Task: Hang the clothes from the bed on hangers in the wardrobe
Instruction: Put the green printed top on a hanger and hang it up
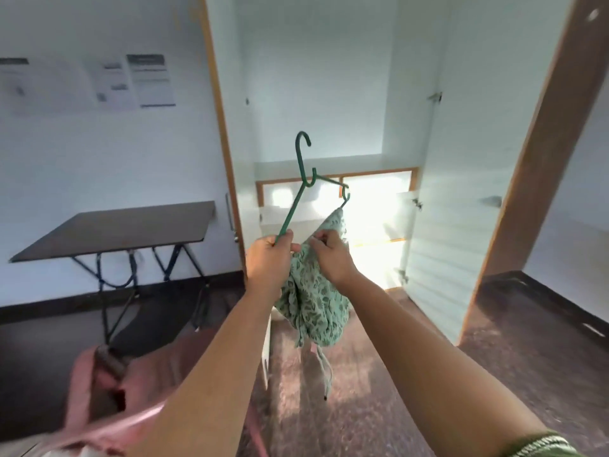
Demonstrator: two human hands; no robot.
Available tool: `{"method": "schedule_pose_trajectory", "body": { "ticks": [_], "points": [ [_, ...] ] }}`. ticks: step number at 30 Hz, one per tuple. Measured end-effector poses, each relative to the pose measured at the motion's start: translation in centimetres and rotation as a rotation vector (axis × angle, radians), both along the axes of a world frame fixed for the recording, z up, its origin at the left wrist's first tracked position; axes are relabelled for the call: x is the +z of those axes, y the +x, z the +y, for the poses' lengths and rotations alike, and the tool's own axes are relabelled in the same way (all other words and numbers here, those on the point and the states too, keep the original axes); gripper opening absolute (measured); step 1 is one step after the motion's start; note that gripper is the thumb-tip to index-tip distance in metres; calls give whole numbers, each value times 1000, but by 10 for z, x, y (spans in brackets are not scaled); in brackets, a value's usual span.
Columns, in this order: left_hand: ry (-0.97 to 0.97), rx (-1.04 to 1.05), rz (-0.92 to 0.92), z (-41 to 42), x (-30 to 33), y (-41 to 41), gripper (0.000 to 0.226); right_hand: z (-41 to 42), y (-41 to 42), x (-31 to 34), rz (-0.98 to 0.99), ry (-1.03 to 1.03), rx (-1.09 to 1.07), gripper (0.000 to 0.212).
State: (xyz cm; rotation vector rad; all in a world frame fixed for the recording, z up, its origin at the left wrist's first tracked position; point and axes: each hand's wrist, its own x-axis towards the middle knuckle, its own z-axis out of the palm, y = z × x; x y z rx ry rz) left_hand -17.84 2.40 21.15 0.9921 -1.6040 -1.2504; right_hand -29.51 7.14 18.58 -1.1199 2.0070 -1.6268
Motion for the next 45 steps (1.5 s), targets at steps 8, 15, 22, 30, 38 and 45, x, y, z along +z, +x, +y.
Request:
{"method": "schedule_pose_trajectory", "body": {
  "ticks": [8,15,22,30,38,45],
  "points": [
    [-186,-65,-19,-85,42,-181,28,-97,-169,25,225,63,-95,42],
    [-426,34,-131,-163,91,-309,58,-186,-289,61,422,-7,62,45],
    [-397,118,-32,-257,162,-414,48,-266,-389,143,452,-156,119,32],
    [-285,87,78,-364,270,-490,29,-366,-468,241,449,-177,419,68],
    [-502,182,-101,-481,346,-545,22,-527,-511,298,754,-237,146,44],
    [-652,219,-118,-597,420,-570,13,-673,-546,381,789,-497,104,24]
  ]
}}
